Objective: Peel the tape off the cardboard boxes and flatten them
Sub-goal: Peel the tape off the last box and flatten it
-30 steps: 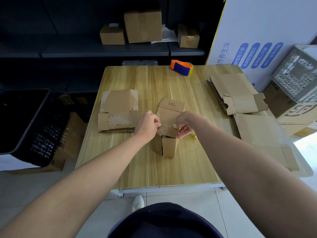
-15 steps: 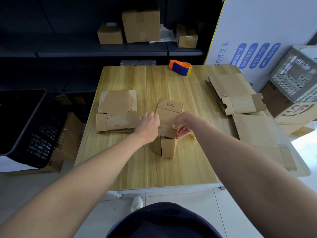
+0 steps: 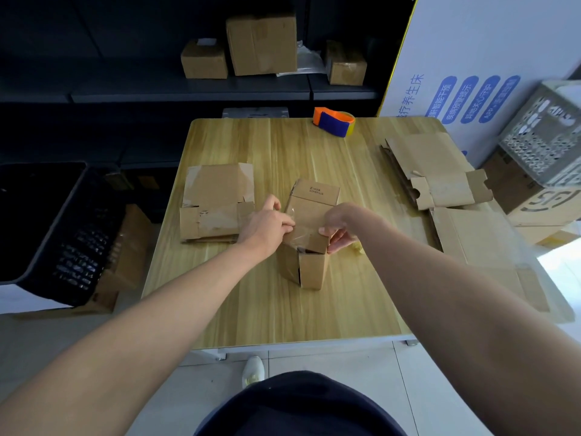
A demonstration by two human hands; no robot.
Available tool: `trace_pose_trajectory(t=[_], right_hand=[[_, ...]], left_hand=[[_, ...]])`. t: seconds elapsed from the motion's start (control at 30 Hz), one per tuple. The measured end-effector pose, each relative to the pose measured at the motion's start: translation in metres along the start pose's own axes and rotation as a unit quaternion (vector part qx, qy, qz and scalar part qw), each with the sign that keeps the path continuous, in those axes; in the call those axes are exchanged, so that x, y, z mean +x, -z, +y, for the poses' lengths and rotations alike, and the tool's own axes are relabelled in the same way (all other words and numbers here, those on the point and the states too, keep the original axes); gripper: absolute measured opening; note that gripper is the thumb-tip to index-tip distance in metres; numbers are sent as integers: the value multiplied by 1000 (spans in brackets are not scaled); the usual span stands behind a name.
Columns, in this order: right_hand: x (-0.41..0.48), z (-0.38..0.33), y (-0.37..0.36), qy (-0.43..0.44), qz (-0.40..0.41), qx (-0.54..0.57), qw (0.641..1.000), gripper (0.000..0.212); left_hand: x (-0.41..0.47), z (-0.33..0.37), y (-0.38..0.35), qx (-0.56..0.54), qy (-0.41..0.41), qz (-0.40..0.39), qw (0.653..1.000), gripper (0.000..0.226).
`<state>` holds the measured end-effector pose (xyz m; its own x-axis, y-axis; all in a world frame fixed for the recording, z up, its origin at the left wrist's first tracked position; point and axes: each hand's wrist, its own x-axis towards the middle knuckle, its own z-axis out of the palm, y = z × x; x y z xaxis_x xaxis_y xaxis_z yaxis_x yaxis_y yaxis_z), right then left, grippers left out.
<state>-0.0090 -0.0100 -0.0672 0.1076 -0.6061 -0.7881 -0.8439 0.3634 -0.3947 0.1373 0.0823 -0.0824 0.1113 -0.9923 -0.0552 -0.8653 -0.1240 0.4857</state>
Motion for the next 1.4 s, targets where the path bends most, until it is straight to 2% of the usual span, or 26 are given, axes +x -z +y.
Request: trace_pose_trajectory(t=[0.23,0.4,0.7,0.83,0.93,1.03,1.13,1.3,1.4], right_hand=[[-5,-1,-1,0,-6,-9,1000,38],[-5,-1,-2,-2,4,-16,1000,35],[-3,1,-3,2,11,-12,1000,32],[-3,2,-3,1,15,-11,1000,31],[-2,3,-2,4,18,-5,1000,33],[-1,4,-1,10,13,-1,1000,36],[1,2,-1,8,8,-3,1000,39],[5,0,-2,2,8,3,1000,42],[5,0,-2,6,6,-1,1000,42]], left_hand=[[5,14,-2,35,-24,33,999,18],[5,16,-6,109,-81,38,990,17],[15,14,-5,150,-92,-20,984,11],[14,11,-3,112,-105,-53,987,9],[13,1,-1,-32,-70,-63,995,3],[8,-12,-2,-110,-47,-59,991,34],[3,-15,-4,-119,-17,-49,992,37],[4,0,-4,-105,13,26,994,15],[8,8,-8,-96,29,52,994,10]])
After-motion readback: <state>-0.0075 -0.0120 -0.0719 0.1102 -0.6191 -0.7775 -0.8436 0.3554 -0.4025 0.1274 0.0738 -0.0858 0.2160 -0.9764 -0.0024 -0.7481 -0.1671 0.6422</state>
